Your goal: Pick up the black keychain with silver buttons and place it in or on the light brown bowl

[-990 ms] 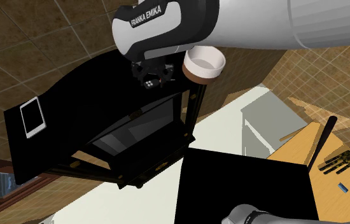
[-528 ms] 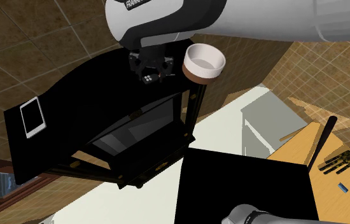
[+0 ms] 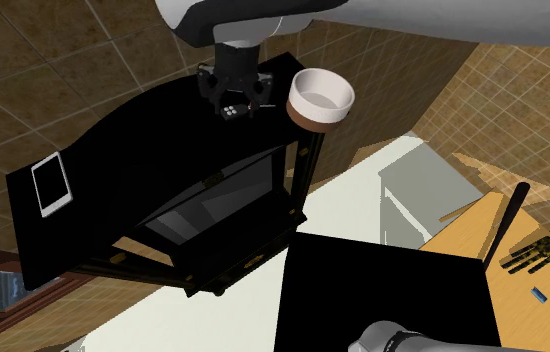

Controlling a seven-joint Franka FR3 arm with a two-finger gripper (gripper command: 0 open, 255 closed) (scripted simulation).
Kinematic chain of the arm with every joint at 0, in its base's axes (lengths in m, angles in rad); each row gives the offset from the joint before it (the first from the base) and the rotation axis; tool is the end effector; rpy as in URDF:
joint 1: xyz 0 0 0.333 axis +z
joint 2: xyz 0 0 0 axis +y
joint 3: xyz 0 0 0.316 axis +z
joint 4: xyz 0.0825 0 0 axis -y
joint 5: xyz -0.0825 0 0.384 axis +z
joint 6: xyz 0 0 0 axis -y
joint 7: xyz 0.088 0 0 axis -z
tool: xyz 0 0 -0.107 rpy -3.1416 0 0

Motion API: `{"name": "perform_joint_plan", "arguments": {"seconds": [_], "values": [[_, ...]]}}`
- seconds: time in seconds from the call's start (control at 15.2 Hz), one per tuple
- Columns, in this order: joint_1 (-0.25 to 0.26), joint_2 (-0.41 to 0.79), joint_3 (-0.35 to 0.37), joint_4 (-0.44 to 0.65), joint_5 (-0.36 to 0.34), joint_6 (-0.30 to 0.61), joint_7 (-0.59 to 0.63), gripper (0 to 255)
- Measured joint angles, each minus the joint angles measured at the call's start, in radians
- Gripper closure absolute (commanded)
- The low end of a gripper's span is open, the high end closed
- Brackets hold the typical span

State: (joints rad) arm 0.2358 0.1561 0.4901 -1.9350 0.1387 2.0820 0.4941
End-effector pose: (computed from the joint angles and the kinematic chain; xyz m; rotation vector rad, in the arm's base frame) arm 0.4432 0.3905 0.4166 -2.9647 -0.2360 0.1576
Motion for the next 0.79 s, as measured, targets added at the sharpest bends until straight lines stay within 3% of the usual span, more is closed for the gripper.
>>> {"name": "perform_joint_plan", "arguments": {"seconds": [0.79], "values": [[-0.007, -0.049, 0.002, 0.111, 0.015, -0.154, 0.012, 255]]}}
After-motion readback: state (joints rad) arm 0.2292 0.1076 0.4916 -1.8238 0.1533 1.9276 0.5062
